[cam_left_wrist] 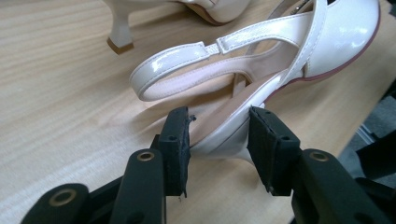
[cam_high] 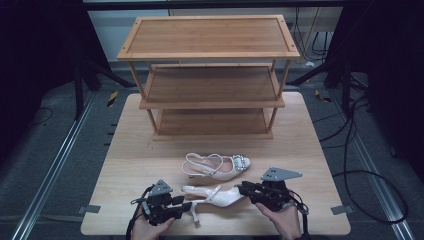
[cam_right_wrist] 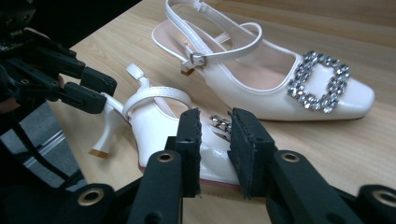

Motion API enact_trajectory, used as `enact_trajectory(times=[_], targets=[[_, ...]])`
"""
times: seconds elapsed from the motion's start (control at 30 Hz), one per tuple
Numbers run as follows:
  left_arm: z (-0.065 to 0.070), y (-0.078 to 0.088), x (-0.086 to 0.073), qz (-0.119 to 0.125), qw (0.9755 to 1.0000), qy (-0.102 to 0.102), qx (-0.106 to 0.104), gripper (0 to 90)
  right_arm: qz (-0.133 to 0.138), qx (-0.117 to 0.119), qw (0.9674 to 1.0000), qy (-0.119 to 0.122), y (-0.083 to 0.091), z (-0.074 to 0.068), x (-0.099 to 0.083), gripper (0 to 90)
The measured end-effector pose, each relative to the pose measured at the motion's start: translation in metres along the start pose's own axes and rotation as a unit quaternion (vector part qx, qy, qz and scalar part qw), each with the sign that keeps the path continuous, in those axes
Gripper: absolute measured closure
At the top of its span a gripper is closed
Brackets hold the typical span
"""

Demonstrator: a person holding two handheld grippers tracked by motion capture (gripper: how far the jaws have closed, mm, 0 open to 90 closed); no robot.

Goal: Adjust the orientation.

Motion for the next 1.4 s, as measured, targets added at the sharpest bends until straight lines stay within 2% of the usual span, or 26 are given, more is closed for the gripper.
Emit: enact_trajectory(times=[0.03,0.17,0.2,0.23,0.3,0.33,0.4,0.47,0.53,0.63,0.87,0.97,1.07,1.17,1.23,1.37,1.4], targets=[[0.001,0.001,-0.001,0.0,1.0,0.0,0.001,57.8,-0.003,0.003,0.9999,-0.011,0.003,-0.001,0.0,75.5],[0.004,0.005,-0.002,0.006,0.9999,0.005,-0.009,60.2,-0.005,0.005,0.9999,-0.016,0.006,-0.003,-0.001,76.3],[0.002,0.008,0.0,0.014,0.9998,0.008,-0.012,60.2,-0.008,0.003,0.9999,-0.015,0.006,-0.004,-0.001,76.4],[-0.002,0.012,0.005,0.025,0.9996,0.01,-0.007,62.3,-0.013,0.0,0.9998,-0.014,0.008,-0.003,-0.002,76.6],[-0.01,0.014,0.01,0.029,0.9995,0.014,-0.003,62.1,-0.02,0.0,0.9997,-0.016,0.01,-0.003,-0.003,77.7],[-0.014,0.013,0.011,0.03,0.9993,0.024,-0.001,62.1,-0.017,0.006,0.9997,-0.017,0.011,-0.003,-0.003,77.8],[-0.02,0.007,0.011,0.024,0.9994,0.026,0.0,61.8,-0.01,0.01,0.9997,-0.018,0.012,-0.002,-0.005,77.9],[-0.025,-0.001,0.008,0.021,0.999,0.038,-0.012,60.6,-0.013,0.006,0.9998,-0.016,0.012,-0.002,-0.005,77.9],[-0.029,-0.004,0.009,0.027,0.9988,0.041,-0.003,58.7,-0.015,0.0,0.9998,-0.012,0.011,-0.001,-0.006,77.8],[-0.032,-0.003,0.015,0.032,0.9985,0.045,-0.005,54.8,-0.012,-0.001,0.9998,-0.015,0.011,0.001,-0.006,77.5],[-0.033,-0.016,0.02,0.027,0.9994,0.021,-0.001,51.4,-0.012,-0.024,0.9996,-0.006,0.005,0.005,-0.006,73.8],[-0.035,-0.022,0.025,0.031,0.9992,0.019,-0.016,50.4,-0.013,-0.027,0.9995,-0.007,0.004,0.006,-0.005,73.7],[-0.036,-0.028,0.029,0.028,0.9994,0.009,-0.02,49.5,-0.013,-0.023,0.9996,-0.011,-0.001,0.007,-0.004,73.6],[-0.036,-0.034,0.029,0.023,0.9992,0.007,-0.032,50.9,-0.019,-0.027,0.9995,-0.001,-0.009,0.007,-0.001,73.7],[-0.035,-0.034,0.029,0.023,0.9993,-0.002,-0.029,51.7,-0.025,-0.032,0.9992,0.006,-0.013,0.006,0.001,73.5],[-0.034,-0.03,0.026,0.017,0.9994,0.002,-0.029,53.2,-0.027,-0.032,0.9991,0.012,-0.019,0.004,0.003,71.9],[-0.033,-0.029,0.025,0.013,0.9995,-0.003,-0.027,53.2,-0.026,-0.045,0.9984,0.024,-0.017,0.004,0.005,71.8]])
Point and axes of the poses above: each handheld gripper's, and its own axes: y roughly backward along the jaws, x roughly out of its top, z roughly to its right, the point moved 4 cm from there along -y, roughly forward along the jaws, and after that the axes turned 9 degrees about z, right-handed, at the moved point
